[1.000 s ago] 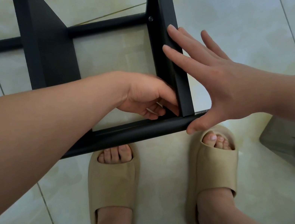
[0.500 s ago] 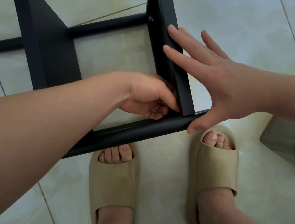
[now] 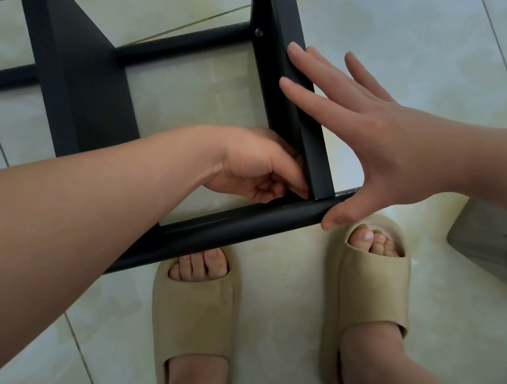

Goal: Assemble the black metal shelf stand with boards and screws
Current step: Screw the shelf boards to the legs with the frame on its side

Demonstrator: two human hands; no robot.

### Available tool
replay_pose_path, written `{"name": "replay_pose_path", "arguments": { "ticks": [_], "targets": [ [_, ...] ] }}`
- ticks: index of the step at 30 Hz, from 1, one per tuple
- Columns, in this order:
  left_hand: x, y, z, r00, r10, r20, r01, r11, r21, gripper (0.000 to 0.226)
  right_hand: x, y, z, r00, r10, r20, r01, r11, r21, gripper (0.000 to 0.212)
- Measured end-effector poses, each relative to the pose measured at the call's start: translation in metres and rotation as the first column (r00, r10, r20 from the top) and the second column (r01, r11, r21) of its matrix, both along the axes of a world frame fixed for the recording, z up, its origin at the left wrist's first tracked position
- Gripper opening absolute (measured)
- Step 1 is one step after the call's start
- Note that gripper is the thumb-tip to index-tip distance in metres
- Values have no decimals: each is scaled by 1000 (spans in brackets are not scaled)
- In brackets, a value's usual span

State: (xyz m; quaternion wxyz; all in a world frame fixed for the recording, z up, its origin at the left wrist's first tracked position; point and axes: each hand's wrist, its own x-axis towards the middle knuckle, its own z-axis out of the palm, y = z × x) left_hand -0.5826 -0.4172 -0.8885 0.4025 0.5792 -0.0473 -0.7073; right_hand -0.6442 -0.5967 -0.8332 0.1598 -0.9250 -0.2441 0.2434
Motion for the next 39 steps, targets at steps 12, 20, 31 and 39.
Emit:
{"name": "replay_pose_path", "arguments": {
  "ticks": [12, 20, 31, 39],
  "targets": [
    [-1, 2, 2, 997, -70, -22, 71, 996, 55, 21, -1, -1, 0, 1000, -2, -6, 2, 1000, 10, 139],
    [0, -1, 1, 1000, -20, 13, 20, 1000, 8, 26, -1, -1, -1, 1000, -1, -6, 1, 1000, 12, 139],
    [2, 1, 3, 996, -87, -6, 87, 995, 50, 14, -1, -1, -1, 1000, -3, 2, 3, 1000, 9, 139],
    [1, -1, 0, 999, -34, 39, 34, 999, -12, 28, -1, 0, 0, 1000, -4, -6, 4, 1000, 11, 139]
  ]
}}
